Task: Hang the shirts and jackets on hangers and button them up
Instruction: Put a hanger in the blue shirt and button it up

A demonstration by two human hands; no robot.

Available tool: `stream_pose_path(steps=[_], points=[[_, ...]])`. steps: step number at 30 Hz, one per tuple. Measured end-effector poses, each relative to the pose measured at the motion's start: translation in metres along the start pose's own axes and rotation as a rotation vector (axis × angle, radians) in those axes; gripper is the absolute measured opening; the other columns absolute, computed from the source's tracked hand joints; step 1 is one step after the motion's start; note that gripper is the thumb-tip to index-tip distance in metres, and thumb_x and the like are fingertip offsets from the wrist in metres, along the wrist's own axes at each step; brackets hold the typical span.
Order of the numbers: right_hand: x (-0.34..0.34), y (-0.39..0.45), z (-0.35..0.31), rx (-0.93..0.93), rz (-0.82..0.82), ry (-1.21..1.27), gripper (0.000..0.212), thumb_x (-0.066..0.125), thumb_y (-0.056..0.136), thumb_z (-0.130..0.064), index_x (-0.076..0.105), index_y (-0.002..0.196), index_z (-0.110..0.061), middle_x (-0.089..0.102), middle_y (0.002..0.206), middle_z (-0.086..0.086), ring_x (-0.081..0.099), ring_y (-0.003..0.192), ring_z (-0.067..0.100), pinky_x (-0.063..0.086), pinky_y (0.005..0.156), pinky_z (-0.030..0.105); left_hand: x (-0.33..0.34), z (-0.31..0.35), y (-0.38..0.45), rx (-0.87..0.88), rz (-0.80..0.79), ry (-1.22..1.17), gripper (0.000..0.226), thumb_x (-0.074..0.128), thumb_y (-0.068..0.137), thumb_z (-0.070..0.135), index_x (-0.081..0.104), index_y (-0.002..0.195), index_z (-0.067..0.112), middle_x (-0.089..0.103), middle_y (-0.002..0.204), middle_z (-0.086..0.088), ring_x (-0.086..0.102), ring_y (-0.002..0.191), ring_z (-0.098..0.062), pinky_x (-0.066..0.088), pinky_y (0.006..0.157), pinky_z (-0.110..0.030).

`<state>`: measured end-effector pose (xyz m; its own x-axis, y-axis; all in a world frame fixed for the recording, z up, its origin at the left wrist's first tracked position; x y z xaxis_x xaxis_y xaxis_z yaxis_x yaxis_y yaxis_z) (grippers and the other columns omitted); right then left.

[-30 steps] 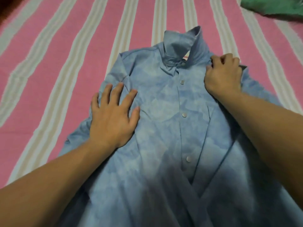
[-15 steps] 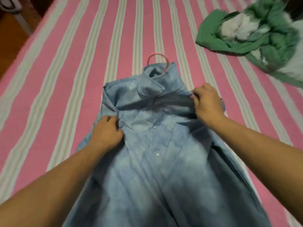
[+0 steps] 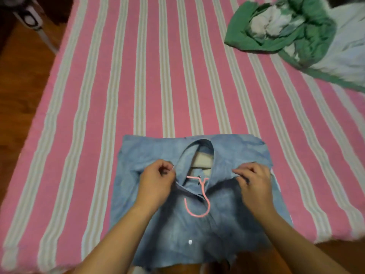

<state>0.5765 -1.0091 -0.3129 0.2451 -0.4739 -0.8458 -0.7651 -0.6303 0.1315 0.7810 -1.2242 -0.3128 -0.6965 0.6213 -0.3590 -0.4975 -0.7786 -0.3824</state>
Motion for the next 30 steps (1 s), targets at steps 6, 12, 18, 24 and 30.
stream_pose_path(steps=[6, 12, 18, 24, 30], points=[[0.029, -0.059, 0.015, 0.388, 0.027, 0.043, 0.027, 0.069, 0.08, 0.005, 0.076, 0.099, -0.012, 0.057, 0.12, 0.019, 0.051, 0.114, 0.031, 0.028, 0.102, 0.02, 0.024, -0.088, -0.024, -0.164, 0.038, -0.122, 0.023, 0.064, 0.094, 0.001, 0.064, 0.075, 0.014, 0.06, 0.064, 0.006, 0.055, 0.063, -0.014, 0.051, 0.06, -0.03], [0.081, -0.102, -0.017, 0.624, -0.216, 0.4, 0.058, 0.085, 0.078, -0.021, 0.053, 0.126, -0.016, 0.045, 0.121, 0.003, 0.057, 0.091, 0.009, 0.044, 0.076, 0.006, 0.034, -0.128, -0.042, -0.247, 0.155, -0.047, 0.009, 0.067, 0.094, 0.012, 0.064, 0.085, 0.015, 0.067, 0.076, 0.0, 0.06, 0.07, -0.015, 0.047, 0.07, -0.029], [0.084, -0.099, -0.014, 0.787, 0.023, 0.517, 0.04, 0.065, 0.088, 0.0, 0.06, 0.127, -0.006, 0.065, 0.116, 0.009, 0.061, 0.087, 0.001, 0.044, 0.071, 0.001, 0.054, -0.153, -0.054, -0.525, 0.234, -0.342, 0.011, 0.067, 0.095, 0.009, 0.076, 0.098, 0.005, 0.073, 0.074, -0.001, 0.065, 0.068, -0.015, 0.054, 0.073, -0.03], [0.048, -0.094, 0.011, 0.943, 0.216, 0.746, 0.03, 0.058, 0.091, 0.006, 0.075, 0.101, -0.017, 0.075, 0.094, 0.0, 0.071, 0.09, 0.013, 0.054, 0.067, 0.011, 0.046, -0.104, -0.048, -0.455, -0.014, -1.003, 0.025, 0.065, 0.087, 0.001, 0.065, 0.111, -0.005, 0.075, 0.103, -0.018, 0.074, 0.095, -0.026, 0.06, 0.09, -0.038], [0.029, -0.054, 0.023, 0.823, -0.128, 0.877, 0.025, 0.064, 0.093, -0.001, 0.07, 0.104, -0.023, 0.075, 0.101, 0.004, 0.07, 0.088, 0.016, 0.056, 0.072, 0.03, 0.012, -0.083, -0.033, -0.181, -0.374, -0.475, 0.011, 0.065, 0.092, 0.01, 0.066, 0.103, 0.01, 0.071, 0.082, -0.005, 0.061, 0.072, -0.012, 0.049, 0.07, -0.025]])
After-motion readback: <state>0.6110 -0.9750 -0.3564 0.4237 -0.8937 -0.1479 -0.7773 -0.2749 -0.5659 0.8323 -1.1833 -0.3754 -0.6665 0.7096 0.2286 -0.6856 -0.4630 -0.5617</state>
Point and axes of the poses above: each hand's wrist, its own y-axis towards the middle knuckle, its own x-axis out of the palm, z = x × y, the point moved 7 cm from there along y, towards the middle knuckle
